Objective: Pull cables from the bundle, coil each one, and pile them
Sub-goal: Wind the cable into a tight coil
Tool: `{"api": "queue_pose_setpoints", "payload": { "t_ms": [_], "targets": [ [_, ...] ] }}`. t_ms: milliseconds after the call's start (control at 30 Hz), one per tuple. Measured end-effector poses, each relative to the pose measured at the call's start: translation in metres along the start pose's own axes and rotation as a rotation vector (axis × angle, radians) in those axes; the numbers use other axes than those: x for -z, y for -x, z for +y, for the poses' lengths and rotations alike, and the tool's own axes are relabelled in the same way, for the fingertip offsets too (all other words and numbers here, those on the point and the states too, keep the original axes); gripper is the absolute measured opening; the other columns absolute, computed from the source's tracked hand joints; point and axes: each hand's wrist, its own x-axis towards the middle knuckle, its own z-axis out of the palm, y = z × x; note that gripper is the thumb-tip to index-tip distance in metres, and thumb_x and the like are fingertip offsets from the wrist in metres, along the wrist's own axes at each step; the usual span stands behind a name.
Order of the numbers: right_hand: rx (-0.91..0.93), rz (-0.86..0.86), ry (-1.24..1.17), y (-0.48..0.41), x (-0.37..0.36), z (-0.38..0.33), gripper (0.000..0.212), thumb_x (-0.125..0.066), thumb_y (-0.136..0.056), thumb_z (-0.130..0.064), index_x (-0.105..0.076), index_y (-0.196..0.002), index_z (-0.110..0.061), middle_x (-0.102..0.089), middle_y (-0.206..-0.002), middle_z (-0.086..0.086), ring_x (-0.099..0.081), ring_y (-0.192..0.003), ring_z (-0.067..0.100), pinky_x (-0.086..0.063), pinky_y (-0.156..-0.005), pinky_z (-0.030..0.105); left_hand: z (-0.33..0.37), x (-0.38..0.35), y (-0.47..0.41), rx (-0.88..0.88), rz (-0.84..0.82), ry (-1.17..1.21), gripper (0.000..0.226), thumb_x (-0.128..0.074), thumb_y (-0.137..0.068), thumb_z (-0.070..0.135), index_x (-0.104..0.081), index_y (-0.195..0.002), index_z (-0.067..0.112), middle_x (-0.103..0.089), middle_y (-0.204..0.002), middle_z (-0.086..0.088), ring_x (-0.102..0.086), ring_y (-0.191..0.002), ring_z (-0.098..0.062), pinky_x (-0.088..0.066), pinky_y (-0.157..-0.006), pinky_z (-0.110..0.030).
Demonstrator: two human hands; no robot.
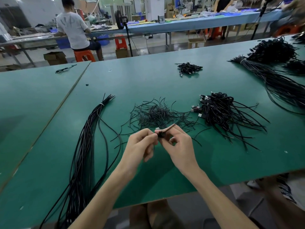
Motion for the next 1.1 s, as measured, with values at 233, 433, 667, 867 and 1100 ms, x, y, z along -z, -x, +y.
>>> {"api": "queue_pose_setpoints", "payload": {
  "t_ms": [233,433,667,867,1100],
  "targets": [
    [0.325,0.174,0.244,0.003,-0.005,0.006,0.016,-0.076,-0.087,0.003,-0.075,-0.098,-0.01,-0.057,-0.088,-0.011,-0.051,-0.086,0.012,-0.04,-0.075,0.016,0.003,0.004,-0.002,0.49,-0.193,0.597,0.016,-0.07,-0.08,0.019,-0.061,-0.07,0.01,-0.037,-0.052,0.004,-0.029,-0.034,-0.01,-0.032,-0.04,-0.023],
    [0.096,0.008,0.1,0.001,-0.002,0.004,0.038,-0.068,-0.092,0.002,-0.071,-0.121,-0.023,-0.065,-0.103,-0.02,-0.062,-0.098,0.006,-0.047,-0.079,0.016,0.006,0.022,-0.01,0.096,-0.061,-0.163,0.025,-0.063,-0.101,0.022,-0.063,-0.077,0.014,-0.063,-0.064,-0.004,-0.054,-0.045,-0.022,-0.036,-0.045,-0.022],
    [-0.252,-0.119,-0.266,-0.005,0.004,-0.001,0.026,-0.059,-0.097,-0.043,-0.072,-0.104,-0.022,-0.072,-0.081,-0.016,-0.063,-0.076,0.001,-0.049,-0.069,0.019,0.0,0.021,-0.012,-0.335,0.159,-0.637,0.009,-0.074,-0.094,0.015,-0.072,-0.086,0.02,-0.067,-0.082,0.01,-0.064,-0.059,-0.015,-0.042,-0.058,-0.011],
    [-0.23,-0.185,-0.239,-0.005,0.003,-0.001,0.02,-0.08,-0.089,-0.02,-0.072,-0.106,-0.021,-0.076,-0.1,-0.003,-0.069,-0.094,0.013,-0.051,-0.077,0.017,-0.003,0.026,-0.013,-0.214,0.094,-0.634,0.016,-0.07,-0.096,0.033,-0.068,-0.08,0.032,-0.066,-0.069,0.012,-0.06,-0.057,-0.011,-0.047,-0.056,-0.021],
    [-0.259,-0.157,-0.166,-0.005,0.004,-0.006,0.017,-0.083,-0.084,-0.01,-0.067,-0.087,-0.017,-0.068,-0.097,0.004,-0.061,-0.089,0.012,-0.053,-0.081,0.035,0.009,0.022,-0.01,-0.138,-0.028,-0.554,0.026,-0.065,-0.098,0.021,-0.061,-0.073,0.019,-0.053,-0.054,0.005,-0.046,-0.053,-0.017,-0.039,-0.055,-0.033]
  ]
}}
